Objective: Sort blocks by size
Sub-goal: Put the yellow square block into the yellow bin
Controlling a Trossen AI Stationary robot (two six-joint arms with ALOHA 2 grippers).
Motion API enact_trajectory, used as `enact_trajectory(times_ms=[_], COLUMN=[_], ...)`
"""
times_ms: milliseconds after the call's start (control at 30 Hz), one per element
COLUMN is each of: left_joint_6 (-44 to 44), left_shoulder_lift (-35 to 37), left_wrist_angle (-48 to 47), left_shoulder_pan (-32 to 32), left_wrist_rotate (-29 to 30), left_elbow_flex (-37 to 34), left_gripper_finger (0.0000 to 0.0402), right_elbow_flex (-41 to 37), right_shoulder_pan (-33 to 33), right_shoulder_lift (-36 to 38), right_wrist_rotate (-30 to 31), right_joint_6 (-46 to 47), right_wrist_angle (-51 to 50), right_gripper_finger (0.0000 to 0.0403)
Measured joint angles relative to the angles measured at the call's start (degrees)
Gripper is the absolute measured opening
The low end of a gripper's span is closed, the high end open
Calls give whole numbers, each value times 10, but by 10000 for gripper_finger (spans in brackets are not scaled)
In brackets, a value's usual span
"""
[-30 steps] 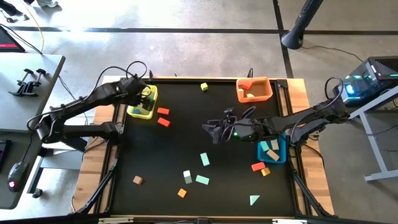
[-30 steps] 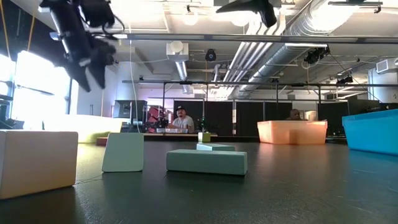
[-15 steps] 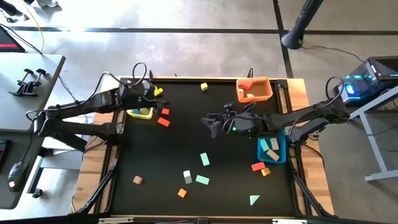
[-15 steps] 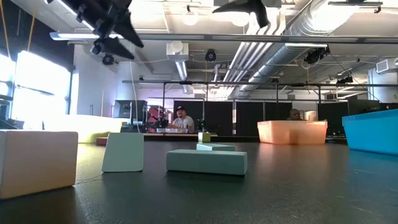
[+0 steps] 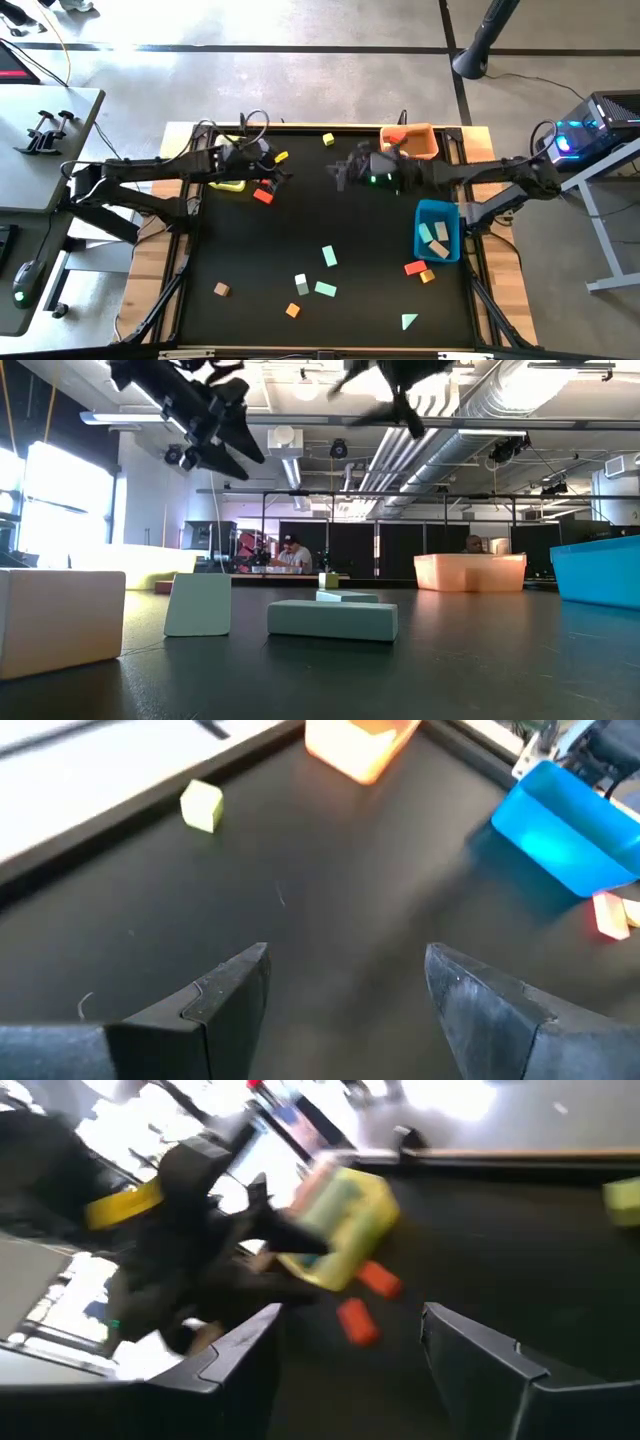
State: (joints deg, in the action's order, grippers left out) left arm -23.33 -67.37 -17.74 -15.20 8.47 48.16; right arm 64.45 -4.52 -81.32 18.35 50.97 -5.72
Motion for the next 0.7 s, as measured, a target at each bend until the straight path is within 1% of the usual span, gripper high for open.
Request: enact_trajectory(times_ms=[133, 233, 333, 400, 467, 567, 633, 700], left_joint_6=[-5, -5, -3, -6, -21, -57, -80, -100], left_shoulder_lift=[-9, -6, 2, 7, 12, 19, 21, 24], left_wrist_angle=[-3, -2, 2, 0, 2, 2, 6, 10], left_shoulder_pan=[0, -5, -19, -31, -43, -61, -72, -82], left_wrist_rotate=[-11, 2, 11, 11, 11, 11, 12, 11], left_elbow_flex=[0, 0, 0, 0, 0, 0, 0, 0], left_gripper_finger=[251, 251, 251, 251, 251, 251, 251, 251], right_elbow_flex=[0, 1, 4, 25, 61, 130, 180, 231], right_shoulder_pan=[-89, -147, -191, -213, -227, -240, -247, -256], right_shoulder_lift=[-13, -36, -74, -107, -143, -204, -246, -287], right_wrist_rotate=[-79, -147, -195, -212, -217, -214, -200, -198], right_joint_6=[-44, -89, -129, -173, -235, -323, -364, -397], right_wrist_angle=[-40, -39, -45, -73, -102, -152, -198, -242], right_gripper_finger=[231, 231, 231, 231, 231, 231, 232, 237])
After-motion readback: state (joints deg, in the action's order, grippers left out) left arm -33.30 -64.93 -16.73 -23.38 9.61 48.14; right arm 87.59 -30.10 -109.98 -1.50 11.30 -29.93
